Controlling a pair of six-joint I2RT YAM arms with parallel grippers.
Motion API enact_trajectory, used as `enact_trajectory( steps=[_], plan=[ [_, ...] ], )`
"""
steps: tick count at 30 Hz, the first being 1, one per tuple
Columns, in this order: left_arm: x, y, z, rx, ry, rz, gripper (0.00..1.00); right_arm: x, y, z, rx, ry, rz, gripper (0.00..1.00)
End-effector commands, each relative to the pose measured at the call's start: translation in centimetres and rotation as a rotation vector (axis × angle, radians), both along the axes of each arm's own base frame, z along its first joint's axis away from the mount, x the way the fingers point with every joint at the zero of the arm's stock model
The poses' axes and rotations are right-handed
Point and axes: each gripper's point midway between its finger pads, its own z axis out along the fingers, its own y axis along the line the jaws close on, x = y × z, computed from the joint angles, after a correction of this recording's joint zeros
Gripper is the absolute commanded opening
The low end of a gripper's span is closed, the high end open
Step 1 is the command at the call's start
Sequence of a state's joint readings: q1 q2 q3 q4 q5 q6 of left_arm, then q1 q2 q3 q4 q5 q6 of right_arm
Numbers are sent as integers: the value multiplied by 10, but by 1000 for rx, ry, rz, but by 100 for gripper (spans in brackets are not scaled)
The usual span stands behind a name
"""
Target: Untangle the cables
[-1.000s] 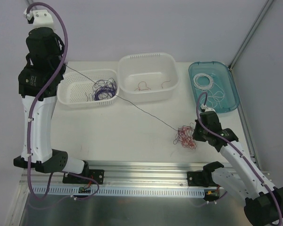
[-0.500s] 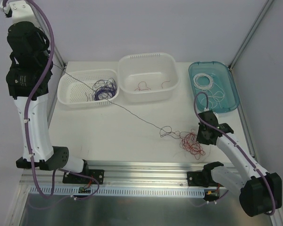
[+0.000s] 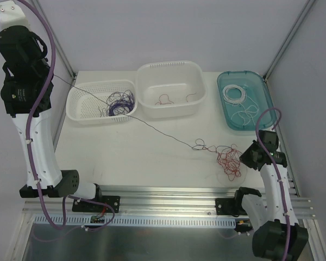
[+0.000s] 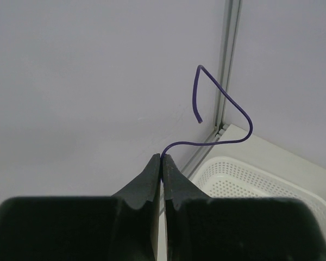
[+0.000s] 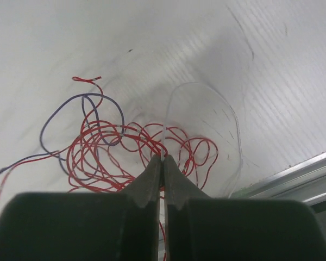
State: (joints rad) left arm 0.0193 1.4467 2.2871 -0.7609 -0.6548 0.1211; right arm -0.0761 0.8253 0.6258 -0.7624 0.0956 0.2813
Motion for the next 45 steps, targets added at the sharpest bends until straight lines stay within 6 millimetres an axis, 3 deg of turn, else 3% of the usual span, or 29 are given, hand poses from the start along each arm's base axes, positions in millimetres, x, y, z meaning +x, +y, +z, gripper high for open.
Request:
enact_trajectory(
  steps=[1,7,13,15,17,19,20,22,23,26,29,34,39,45],
  plan=[
    [-22,8,20,17,-78,33,0,10,7,12,205,-83,-108,1],
    [-27,18,9,25,-44,71,0,31,13,25,291,-110,-102,1],
    [-38,27,7,37,-41,117,0,26,-10,21,190,-83,-168,1],
    [-32,19,0,11,-44,56,0,32,-9,26,152,-99,-64,7],
    [-16,-4,-23,-63,-32,-80,0,38,8,31,121,-64,66,12],
    [-11,-16,-52,-120,9,-145,0,40,31,33,71,-43,242,22],
    [-5,-28,-63,-168,11,-205,0,44,34,38,48,-44,279,33],
    [-3,-40,-92,-227,54,-254,0,45,55,44,32,-56,393,46],
    [-3,-43,-101,-244,69,-268,0,47,62,49,34,-76,431,57],
    [-6,-57,-132,-303,115,-324,0,48,91,63,30,-134,609,67],
    [-10,-72,-157,-366,152,-385,0,47,127,78,22,-179,823,69],
    [-16,-80,-179,-408,184,-410,0,48,172,79,-95,-152,1009,69],
    [-21,-83,-188,-422,194,-412,0,55,219,74,-42,-156,914,67],
    [-25,-84,-195,-432,202,-410,0,56,259,47,2,-126,803,64]
  ],
)
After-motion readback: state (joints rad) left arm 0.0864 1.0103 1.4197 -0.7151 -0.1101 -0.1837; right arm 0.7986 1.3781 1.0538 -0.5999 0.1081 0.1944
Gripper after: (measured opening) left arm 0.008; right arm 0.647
